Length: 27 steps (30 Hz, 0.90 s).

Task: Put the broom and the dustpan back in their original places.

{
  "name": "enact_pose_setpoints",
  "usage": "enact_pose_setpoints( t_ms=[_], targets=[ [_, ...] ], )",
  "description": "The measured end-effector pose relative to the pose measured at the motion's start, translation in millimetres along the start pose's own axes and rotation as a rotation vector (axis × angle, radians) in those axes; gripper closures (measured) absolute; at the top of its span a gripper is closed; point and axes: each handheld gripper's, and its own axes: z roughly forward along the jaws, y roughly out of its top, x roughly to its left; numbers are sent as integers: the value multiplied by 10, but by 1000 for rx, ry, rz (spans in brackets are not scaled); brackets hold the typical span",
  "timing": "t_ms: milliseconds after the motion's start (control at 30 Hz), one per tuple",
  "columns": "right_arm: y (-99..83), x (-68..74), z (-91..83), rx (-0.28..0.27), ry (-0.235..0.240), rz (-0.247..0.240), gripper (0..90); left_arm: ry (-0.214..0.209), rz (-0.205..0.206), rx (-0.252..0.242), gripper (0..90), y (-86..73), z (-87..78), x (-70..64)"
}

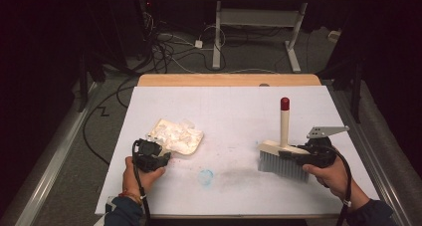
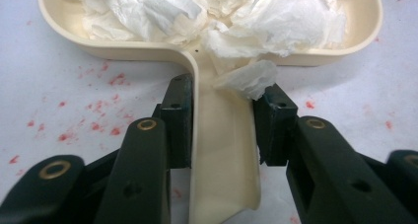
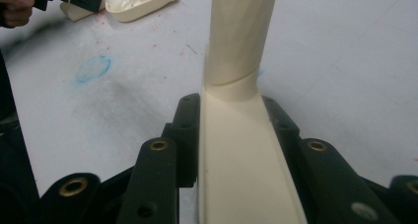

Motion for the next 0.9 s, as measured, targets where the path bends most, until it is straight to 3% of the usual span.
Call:
enact_pose_setpoints(
  t_ms=[100, 433, 600, 800, 900],
  targets=[
    [5, -28, 12, -2, -3, 7, 663, -2, -4, -7, 570, -1, -12, -36],
    [100, -121, 37, -21, -34, 32, 655, -32, 32, -20, 569, -19, -93, -221],
    [146, -190, 73, -24, -54, 53, 634, -50, 45, -31, 556, -19, -103, -235],
    [185, -295, 126, -23, -86, 79, 617, -24, 96, -61, 502, -16, -156, -249],
    [254, -329, 147, -30, -122, 68, 610, -26, 132, -93, 448, -50, -224, -224]
  ],
)
